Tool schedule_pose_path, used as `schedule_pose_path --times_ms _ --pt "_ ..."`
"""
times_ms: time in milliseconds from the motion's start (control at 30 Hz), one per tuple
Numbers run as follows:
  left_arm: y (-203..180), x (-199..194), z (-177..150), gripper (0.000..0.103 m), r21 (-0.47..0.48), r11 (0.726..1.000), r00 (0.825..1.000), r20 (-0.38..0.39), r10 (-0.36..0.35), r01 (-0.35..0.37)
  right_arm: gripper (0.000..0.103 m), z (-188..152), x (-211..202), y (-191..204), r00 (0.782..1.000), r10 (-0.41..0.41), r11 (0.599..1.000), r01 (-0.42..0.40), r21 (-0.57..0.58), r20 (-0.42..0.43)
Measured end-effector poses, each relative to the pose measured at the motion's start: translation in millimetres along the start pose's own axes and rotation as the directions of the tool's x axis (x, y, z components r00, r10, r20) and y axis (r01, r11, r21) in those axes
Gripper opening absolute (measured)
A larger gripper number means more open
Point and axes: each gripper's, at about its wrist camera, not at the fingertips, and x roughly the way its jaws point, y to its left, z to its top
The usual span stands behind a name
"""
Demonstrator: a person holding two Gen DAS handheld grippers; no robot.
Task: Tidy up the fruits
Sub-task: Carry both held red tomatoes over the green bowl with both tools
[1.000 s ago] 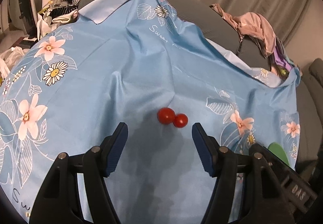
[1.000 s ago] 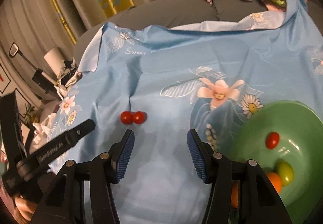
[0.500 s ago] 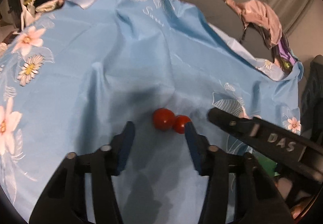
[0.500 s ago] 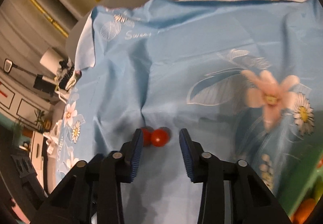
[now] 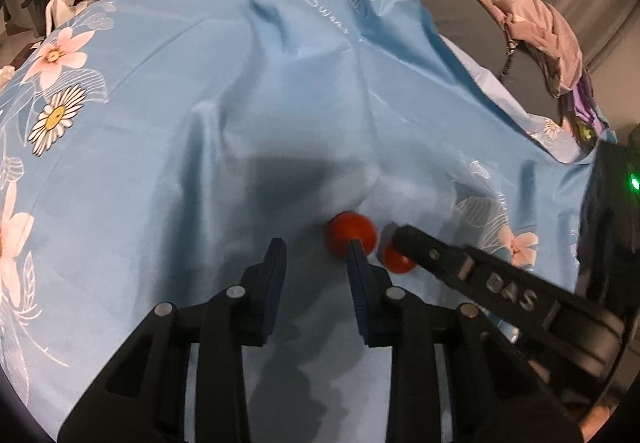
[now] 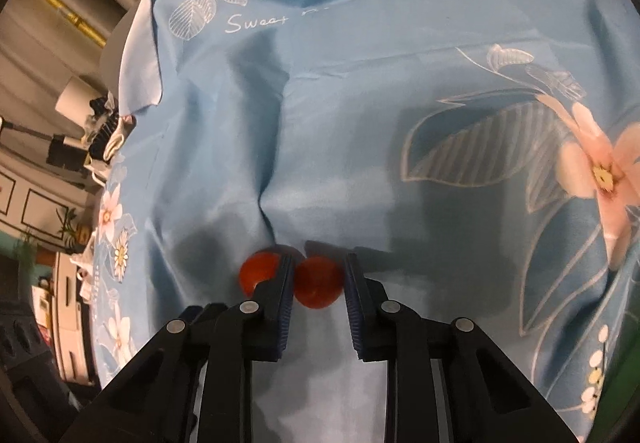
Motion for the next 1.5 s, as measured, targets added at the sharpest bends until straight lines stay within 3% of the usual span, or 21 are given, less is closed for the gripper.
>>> schedule_pose_path --times_ms 367,633,733,933,1167,1300,1500 --pt "-25.5 36.9 3.4 0.032 0.065 0.997 0.998 -0.049 0.047 -0.043 0.026 -19.5 -67.6 -18.3 0.992 -0.034 0.999 0.033 0.012 0.124" --pt "-32.0 34.6 0.3 0.03 0.105 0.989 0.994 -0.013 0.111 -0.109 0.026 -36.7 -86.8 -13.0 0.984 -0.052 0.998 0.056 -0.018 0.173" --pt "-40.4 18.3 -2.1 0.03 0.142 0.979 0.989 0.047 0.14 -0.146 0.026 -41.1 -98.0 -15.2 0.981 -0.033 0.999 0.035 -0.009 0.194" --pt "-52.0 -30.6 -9.9 0.03 0.148 0.984 0.988 0.135 0.081 -0.101 0.026 -58.8 -134.7 -21.3 0.962 -0.013 1.0 0.018 -0.016 0.272" --pt "-83.7 -76.7 -48.5 0.03 0.222 0.973 0.977 0.211 0.015 -0.062 0.026 -82.9 -169.6 -34.8 0.939 0.002 1.0 0.006 -0.02 0.344" --pt "-110.7 -99.6 -72.3 0.03 0.327 0.943 0.965 0.259 -0.029 -0.059 0.026 -92.7 -190.3 -49.6 0.915 -0.003 1.0 0.008 -0.011 0.403" --pt "-142.5 -106.1 -99.3 0.031 0.442 0.897 0.967 0.235 -0.102 -0.013 0.026 -96.9 -206.2 -80.9 0.895 -0.067 0.997 0.039 0.074 0.442"
